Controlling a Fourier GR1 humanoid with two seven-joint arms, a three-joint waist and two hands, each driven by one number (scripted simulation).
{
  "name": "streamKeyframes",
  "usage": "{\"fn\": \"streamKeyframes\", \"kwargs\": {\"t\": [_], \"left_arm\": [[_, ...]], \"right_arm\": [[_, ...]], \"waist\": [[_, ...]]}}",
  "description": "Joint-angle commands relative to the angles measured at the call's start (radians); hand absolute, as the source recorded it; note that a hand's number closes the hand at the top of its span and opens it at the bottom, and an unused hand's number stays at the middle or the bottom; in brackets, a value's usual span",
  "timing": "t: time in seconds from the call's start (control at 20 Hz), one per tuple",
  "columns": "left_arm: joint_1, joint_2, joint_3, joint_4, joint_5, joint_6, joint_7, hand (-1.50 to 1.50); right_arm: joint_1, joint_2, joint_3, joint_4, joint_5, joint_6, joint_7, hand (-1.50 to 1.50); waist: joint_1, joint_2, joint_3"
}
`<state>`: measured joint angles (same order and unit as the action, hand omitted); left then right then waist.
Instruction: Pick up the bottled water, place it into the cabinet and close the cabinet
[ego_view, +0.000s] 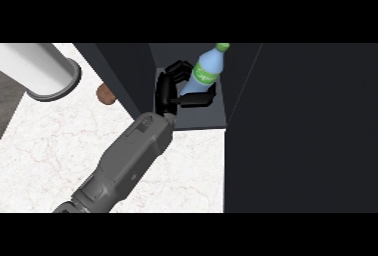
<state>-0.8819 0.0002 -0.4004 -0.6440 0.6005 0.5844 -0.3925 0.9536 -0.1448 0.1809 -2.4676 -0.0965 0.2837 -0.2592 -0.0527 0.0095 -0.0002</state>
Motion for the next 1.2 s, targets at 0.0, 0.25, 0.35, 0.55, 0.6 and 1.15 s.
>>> {"fn": "streamKeyframes", "kwargs": {"t": [0.0,0.25,0.35,0.55,0.6,1.15], "left_arm": [[-0.068,0.000,0.019,0.155,-0.019,-0.013,-0.035,1.50],[-0.119,0.015,0.010,0.332,-0.092,0.042,-0.045,1.50],[-0.159,0.000,0.050,0.379,-0.065,0.078,-0.034,1.50],[-0.175,0.001,0.135,0.419,-0.022,0.081,-0.097,1.50],[-0.172,0.004,0.135,0.433,-0.025,0.071,-0.114,1.50],[-0.292,0.039,0.099,0.562,-0.107,0.165,-0.143,-1.50]], "right_arm": [[0.011,-0.015,-0.065,-0.060,-0.125,0.017,0.020,-1.50],[-0.025,0.013,0.000,-0.016,-0.061,0.018,0.018,-1.50],[-0.011,0.008,-0.020,-0.005,-0.077,0.038,-0.008,-1.50],[-0.027,0.006,-0.048,0.023,-0.097,0.050,-0.014,-1.50],[-0.009,0.003,-0.023,-0.046,-0.101,0.051,0.016,-1.50],[-0.049,0.016,-0.023,0.025,-0.067,0.072,-0.014,-1.50]], "waist": [[-0.003,0.003,0.000],[-0.004,0.009,0.000],[-0.024,0.011,0.000],[-0.025,0.016,-0.001],[-0.033,0.020,-0.002],[-0.049,0.030,-0.001]]}}
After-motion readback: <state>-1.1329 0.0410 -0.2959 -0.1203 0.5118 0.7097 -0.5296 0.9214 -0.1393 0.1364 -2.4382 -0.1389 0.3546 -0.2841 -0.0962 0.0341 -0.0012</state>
